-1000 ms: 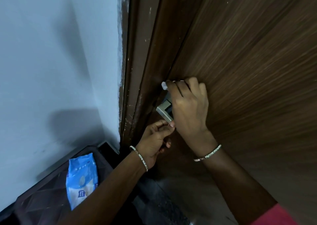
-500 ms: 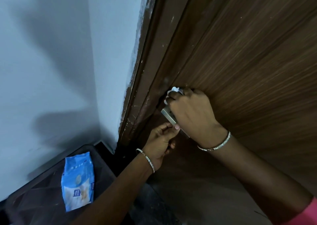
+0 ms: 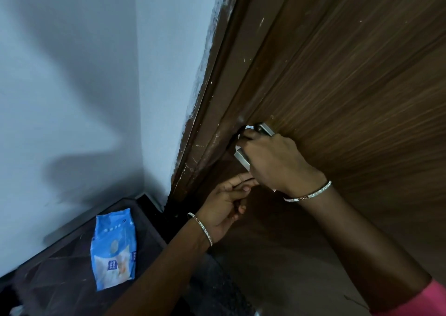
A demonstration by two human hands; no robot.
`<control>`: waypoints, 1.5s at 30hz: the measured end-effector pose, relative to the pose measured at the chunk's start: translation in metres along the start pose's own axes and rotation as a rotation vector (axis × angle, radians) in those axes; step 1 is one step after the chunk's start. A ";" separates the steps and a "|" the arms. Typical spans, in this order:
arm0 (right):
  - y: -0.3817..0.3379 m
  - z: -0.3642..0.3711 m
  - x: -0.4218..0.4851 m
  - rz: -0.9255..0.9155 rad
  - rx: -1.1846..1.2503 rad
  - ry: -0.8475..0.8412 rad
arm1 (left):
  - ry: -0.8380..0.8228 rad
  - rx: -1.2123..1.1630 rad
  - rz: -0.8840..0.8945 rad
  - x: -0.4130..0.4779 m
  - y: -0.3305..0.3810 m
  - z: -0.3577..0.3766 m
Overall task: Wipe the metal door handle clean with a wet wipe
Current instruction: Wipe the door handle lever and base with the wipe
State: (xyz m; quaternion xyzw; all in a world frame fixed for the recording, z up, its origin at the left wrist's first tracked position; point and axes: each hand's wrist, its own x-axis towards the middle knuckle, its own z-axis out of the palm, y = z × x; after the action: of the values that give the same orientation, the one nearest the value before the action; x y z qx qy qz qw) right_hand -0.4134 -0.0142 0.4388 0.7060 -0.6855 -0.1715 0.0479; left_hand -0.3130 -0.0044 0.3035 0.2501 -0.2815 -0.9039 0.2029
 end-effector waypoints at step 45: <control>-0.039 0.082 -0.078 0.692 1.086 0.608 | 0.693 1.309 0.813 0.028 0.057 0.017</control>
State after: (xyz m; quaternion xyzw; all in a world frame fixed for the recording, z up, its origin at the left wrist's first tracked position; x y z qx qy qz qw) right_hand -0.4016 0.0788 0.3641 0.3885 -0.8151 0.4240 -0.0699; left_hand -0.3314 -0.0551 0.3413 0.4597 -0.7382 -0.2872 0.4017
